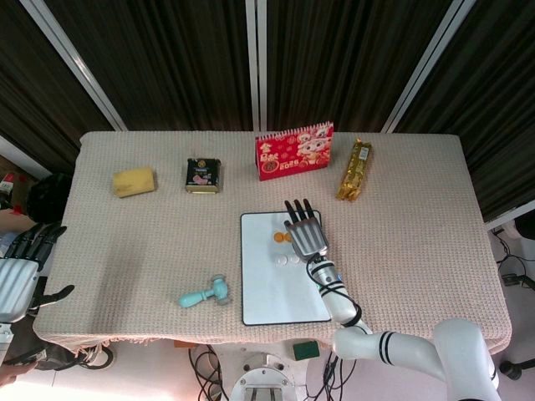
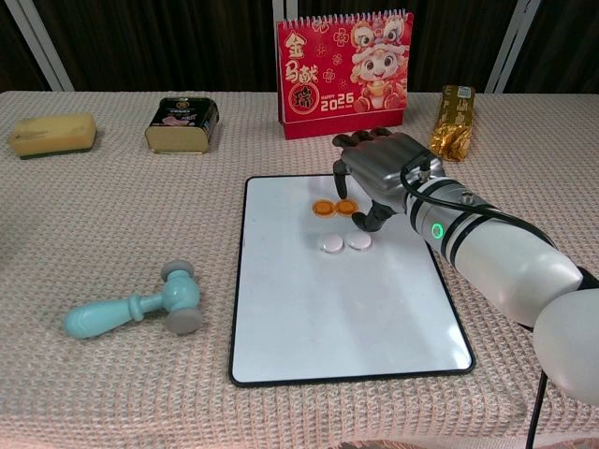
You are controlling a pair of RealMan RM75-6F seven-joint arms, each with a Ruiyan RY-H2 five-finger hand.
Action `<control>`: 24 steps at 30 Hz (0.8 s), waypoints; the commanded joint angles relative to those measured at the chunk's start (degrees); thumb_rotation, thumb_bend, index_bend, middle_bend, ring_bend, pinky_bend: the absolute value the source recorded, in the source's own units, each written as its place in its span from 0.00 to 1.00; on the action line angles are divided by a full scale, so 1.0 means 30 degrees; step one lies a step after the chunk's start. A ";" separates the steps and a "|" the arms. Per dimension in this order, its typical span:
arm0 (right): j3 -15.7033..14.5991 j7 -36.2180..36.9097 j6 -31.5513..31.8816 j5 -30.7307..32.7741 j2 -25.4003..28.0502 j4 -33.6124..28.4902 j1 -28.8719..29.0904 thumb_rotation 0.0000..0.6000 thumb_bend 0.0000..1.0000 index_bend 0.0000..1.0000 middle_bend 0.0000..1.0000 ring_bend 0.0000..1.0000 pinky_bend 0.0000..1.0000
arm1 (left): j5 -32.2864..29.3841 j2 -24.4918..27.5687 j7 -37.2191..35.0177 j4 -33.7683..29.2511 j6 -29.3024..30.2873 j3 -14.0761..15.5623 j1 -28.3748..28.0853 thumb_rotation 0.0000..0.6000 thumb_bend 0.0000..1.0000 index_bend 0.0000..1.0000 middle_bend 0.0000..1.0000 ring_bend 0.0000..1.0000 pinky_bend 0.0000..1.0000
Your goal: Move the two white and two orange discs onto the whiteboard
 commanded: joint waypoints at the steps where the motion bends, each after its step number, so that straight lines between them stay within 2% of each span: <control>1: -0.0039 0.0038 -0.0025 -0.0034 0.0071 -0.0076 -0.0012 1.00 0.34 0.33 0.00 0.00 0.00 | -0.0016 -0.0005 0.0013 0.0001 -0.0015 0.0003 0.0000 1.00 0.09 0.09 0.07 0.00 0.11; 6: -0.0144 0.0192 0.0155 -0.0247 0.0377 -0.0528 -0.0148 1.00 0.34 0.22 0.00 0.00 0.00 | -0.0017 -0.0017 0.0060 -0.0003 -0.0028 0.0003 -0.0009 1.00 0.09 0.09 0.07 0.00 0.11; 12: -0.0417 0.0868 0.1575 -0.1465 0.2008 -0.3063 -0.0948 1.00 0.34 0.21 0.00 0.00 0.00 | -0.0030 -0.0016 0.0072 -0.0003 -0.0011 -0.0001 -0.0002 1.00 0.09 0.09 0.07 0.00 0.11; 18: -0.1233 0.1799 0.4365 -0.3387 0.5946 -0.7387 -0.3039 1.00 0.34 0.19 0.00 0.00 0.00 | 0.0078 0.0013 0.0123 -0.0086 0.0140 0.0024 0.0059 1.00 0.09 0.09 0.07 0.00 0.11; 22: -0.2512 0.4250 0.6214 -0.5005 0.9245 -0.9439 -0.5232 1.00 0.34 0.14 0.00 0.00 0.00 | 0.0226 0.0014 0.0322 -0.0231 0.0379 0.0034 0.0146 1.00 0.09 0.09 0.07 0.00 0.11; 24: -0.3194 0.5532 0.7060 -0.5781 1.0543 -0.9726 -0.6254 1.00 0.34 0.10 0.00 0.00 0.00 | 0.0302 0.0011 0.0455 -0.0317 0.0468 0.0056 0.0188 1.00 0.09 0.09 0.07 0.00 0.11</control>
